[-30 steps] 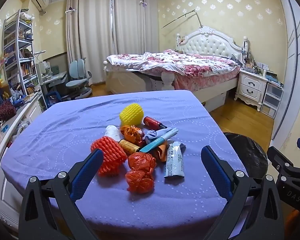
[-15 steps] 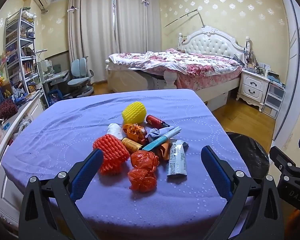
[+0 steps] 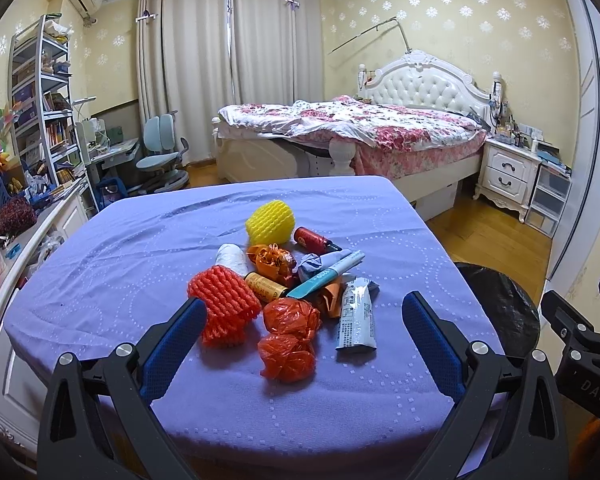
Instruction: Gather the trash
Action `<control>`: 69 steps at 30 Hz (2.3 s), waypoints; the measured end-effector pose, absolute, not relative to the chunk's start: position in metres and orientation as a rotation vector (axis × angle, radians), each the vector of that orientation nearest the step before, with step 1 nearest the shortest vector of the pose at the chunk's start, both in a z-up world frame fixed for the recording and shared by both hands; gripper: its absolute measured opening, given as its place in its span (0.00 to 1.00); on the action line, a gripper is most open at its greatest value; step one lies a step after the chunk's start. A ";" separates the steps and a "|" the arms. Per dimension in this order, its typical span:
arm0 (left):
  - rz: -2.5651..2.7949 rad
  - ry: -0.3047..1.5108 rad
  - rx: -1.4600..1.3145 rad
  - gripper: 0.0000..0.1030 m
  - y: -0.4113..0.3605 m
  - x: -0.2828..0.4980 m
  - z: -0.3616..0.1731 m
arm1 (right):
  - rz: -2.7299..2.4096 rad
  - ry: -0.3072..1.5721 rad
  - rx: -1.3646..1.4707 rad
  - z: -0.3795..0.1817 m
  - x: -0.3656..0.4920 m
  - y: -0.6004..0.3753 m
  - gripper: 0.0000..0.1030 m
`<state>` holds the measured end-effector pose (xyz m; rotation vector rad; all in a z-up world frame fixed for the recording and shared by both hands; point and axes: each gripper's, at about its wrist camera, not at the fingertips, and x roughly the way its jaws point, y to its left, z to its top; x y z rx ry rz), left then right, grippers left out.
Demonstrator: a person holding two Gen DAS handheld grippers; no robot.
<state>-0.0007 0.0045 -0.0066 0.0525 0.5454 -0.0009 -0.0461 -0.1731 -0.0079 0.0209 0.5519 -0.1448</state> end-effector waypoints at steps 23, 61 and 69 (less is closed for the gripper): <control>-0.002 0.549 0.053 0.95 0.005 0.000 -0.007 | -0.144 0.554 0.021 -0.010 -0.046 -0.173 0.96; -0.002 0.556 0.052 0.95 0.005 0.002 -0.008 | -0.143 0.560 0.022 -0.013 -0.045 -0.172 0.96; 0.018 0.572 0.029 0.95 0.013 0.004 -0.016 | -0.130 0.579 0.020 -0.019 -0.042 -0.166 0.96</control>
